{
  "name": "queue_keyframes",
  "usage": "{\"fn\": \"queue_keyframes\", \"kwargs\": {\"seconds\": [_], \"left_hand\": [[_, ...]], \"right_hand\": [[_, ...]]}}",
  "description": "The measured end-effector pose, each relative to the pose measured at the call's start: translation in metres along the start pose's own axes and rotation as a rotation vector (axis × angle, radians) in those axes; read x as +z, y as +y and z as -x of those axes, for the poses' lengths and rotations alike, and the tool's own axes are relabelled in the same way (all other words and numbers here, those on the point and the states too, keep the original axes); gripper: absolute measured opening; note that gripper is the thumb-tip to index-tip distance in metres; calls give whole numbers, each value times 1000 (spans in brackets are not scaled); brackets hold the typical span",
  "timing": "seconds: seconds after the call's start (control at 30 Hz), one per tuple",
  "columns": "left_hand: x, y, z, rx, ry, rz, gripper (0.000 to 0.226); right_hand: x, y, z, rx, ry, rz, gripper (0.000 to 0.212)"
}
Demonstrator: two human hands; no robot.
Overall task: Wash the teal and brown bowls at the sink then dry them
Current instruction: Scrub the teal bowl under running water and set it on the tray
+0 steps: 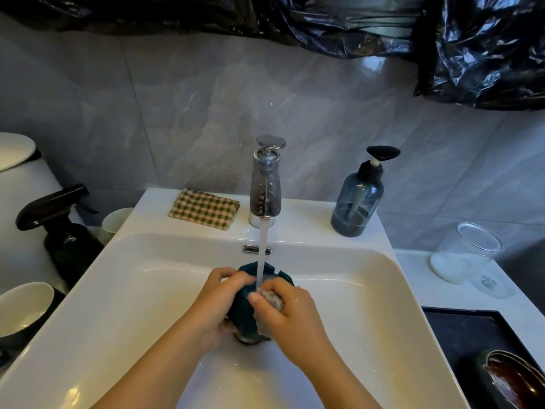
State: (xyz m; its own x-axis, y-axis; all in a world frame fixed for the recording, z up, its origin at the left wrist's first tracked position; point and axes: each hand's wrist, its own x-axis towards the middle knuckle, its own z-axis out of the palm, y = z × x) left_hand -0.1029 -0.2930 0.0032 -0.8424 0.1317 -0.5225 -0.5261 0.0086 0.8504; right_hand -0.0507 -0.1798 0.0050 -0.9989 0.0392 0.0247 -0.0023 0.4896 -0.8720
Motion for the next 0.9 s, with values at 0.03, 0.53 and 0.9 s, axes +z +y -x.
{"fn": "queue_keyframes", "kwargs": {"seconds": [0.03,0.53,0.9], "left_hand": [[2,-1,0,-5,4,7,23],[5,-5,4,333,76,-434,21],[2,-1,1,372,41,-424,22]], "right_hand": [[0,-1,-1,63,62,-109,15],[11,7,-8,-60,-33,249,21],[1,6,-5,-35,-16,685,64]]}}
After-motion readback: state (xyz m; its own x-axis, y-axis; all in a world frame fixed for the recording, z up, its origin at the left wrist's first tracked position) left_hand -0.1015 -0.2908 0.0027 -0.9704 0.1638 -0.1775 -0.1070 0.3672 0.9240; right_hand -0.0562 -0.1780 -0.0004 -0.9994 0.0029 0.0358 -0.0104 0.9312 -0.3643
